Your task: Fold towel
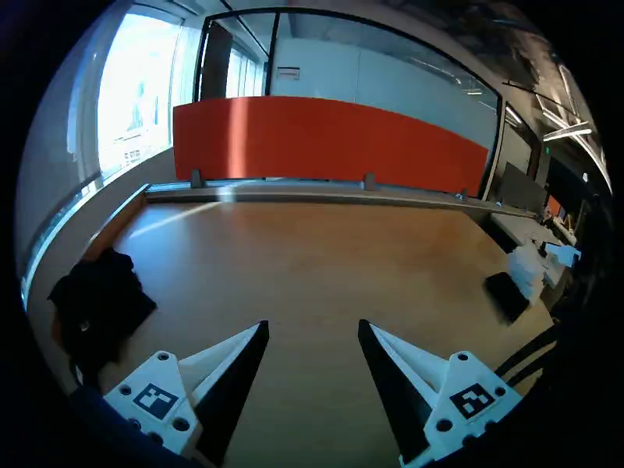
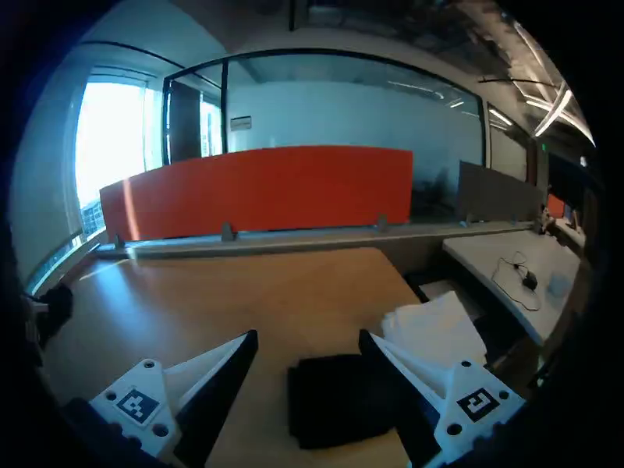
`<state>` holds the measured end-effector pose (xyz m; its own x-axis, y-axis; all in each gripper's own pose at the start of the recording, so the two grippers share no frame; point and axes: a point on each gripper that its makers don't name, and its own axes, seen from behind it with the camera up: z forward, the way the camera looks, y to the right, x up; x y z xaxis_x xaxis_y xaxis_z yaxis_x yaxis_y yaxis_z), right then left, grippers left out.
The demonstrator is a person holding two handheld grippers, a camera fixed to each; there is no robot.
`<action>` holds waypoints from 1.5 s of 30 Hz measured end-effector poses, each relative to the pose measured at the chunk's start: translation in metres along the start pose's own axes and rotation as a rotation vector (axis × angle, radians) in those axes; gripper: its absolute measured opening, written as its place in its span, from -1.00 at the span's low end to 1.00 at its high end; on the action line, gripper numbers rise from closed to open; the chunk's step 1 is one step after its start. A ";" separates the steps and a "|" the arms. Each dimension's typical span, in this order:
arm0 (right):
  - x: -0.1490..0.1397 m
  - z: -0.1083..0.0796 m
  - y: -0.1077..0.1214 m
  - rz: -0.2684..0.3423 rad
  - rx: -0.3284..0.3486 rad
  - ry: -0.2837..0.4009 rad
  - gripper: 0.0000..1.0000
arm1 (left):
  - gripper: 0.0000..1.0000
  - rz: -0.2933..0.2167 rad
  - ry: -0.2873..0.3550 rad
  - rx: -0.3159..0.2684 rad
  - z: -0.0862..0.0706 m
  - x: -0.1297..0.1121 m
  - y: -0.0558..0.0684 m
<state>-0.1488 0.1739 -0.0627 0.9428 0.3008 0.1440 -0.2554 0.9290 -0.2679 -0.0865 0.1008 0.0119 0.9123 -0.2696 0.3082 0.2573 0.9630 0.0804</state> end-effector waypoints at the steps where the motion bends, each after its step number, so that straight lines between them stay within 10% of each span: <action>1: 0.004 0.000 -0.003 0.000 0.002 0.015 1.00 | 0.68 0.002 0.010 0.001 0.001 0.002 -0.001; 15: 0.054 0.001 -0.051 -0.026 -0.008 0.193 1.00 | 0.68 0.000 0.165 0.046 0.006 0.031 -0.019; 45: 0.085 0.010 -0.178 -0.130 0.007 0.290 1.00 | 0.68 0.013 0.382 0.080 0.001 0.080 -0.057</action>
<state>-0.0254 0.0358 0.0065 0.9891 0.1066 -0.1018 -0.1298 0.9573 -0.2582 -0.0291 0.0242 0.0331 0.9721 -0.2253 -0.0645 0.2329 0.9597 0.1573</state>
